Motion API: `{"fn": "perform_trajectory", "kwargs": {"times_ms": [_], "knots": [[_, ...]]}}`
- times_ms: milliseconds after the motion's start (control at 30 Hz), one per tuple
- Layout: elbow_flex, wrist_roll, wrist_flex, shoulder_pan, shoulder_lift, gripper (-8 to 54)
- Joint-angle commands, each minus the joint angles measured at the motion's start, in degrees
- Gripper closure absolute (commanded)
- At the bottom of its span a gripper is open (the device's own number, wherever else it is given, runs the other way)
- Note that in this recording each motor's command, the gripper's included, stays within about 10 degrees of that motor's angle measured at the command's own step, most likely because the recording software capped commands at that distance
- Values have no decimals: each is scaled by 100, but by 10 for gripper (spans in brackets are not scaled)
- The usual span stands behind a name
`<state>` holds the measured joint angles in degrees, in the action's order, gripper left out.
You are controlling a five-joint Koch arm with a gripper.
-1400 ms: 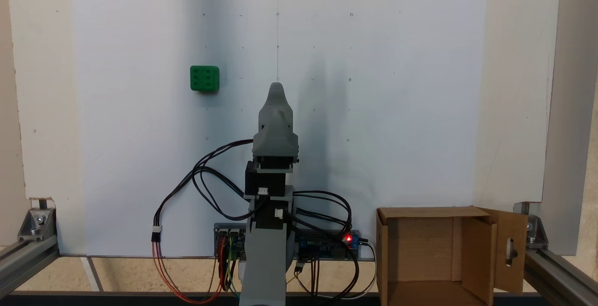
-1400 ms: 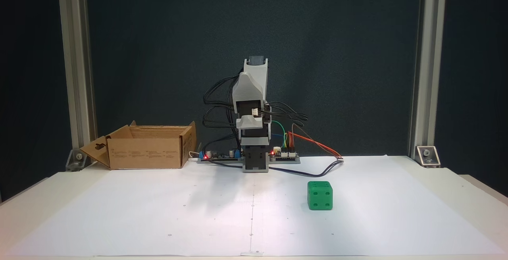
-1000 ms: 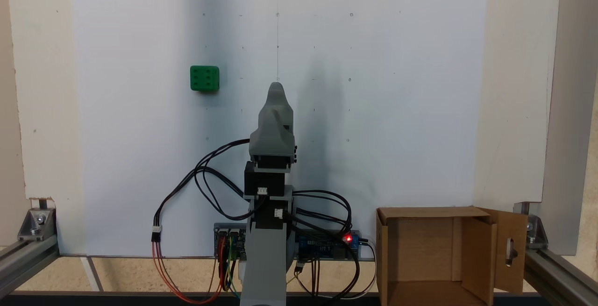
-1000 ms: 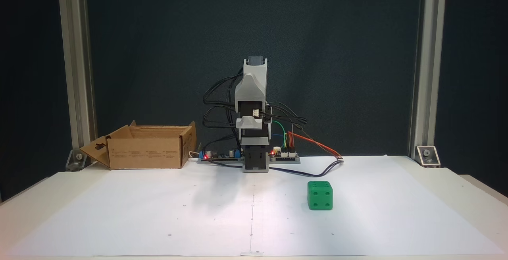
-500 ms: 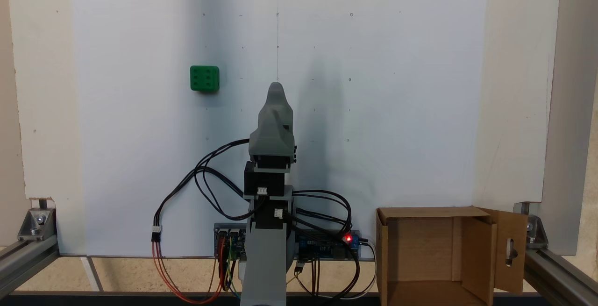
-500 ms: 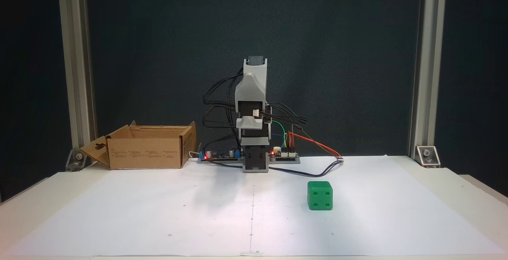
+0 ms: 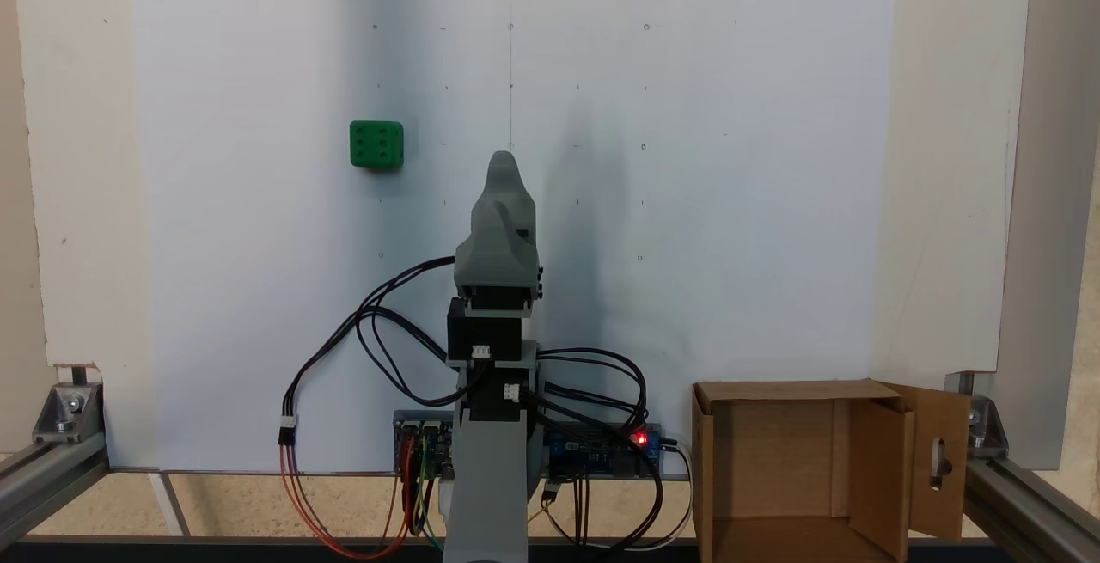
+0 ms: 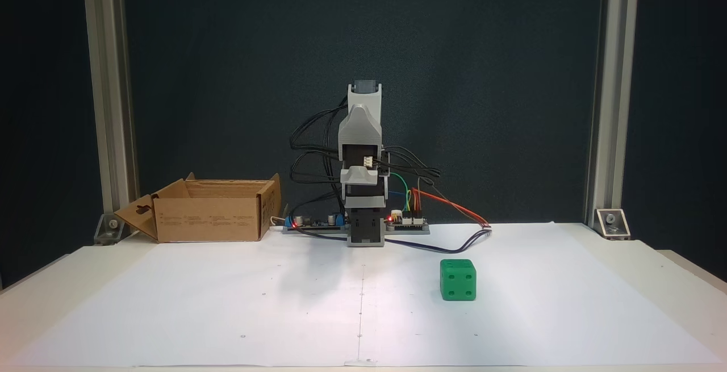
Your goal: Grasp a green dice and put it in the bin.
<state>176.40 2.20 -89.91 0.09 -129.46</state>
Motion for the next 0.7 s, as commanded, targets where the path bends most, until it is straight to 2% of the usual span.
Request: {"fn": "perform_trajectory", "kwargs": {"times_ms": [0,300,433,667], "knots": [[290,255,-9,0,-606,11],[264,255,193,9,-606,19],[-290,255,1600,0,-606,22],[-2443,255,4331,70,-598,22]]}}
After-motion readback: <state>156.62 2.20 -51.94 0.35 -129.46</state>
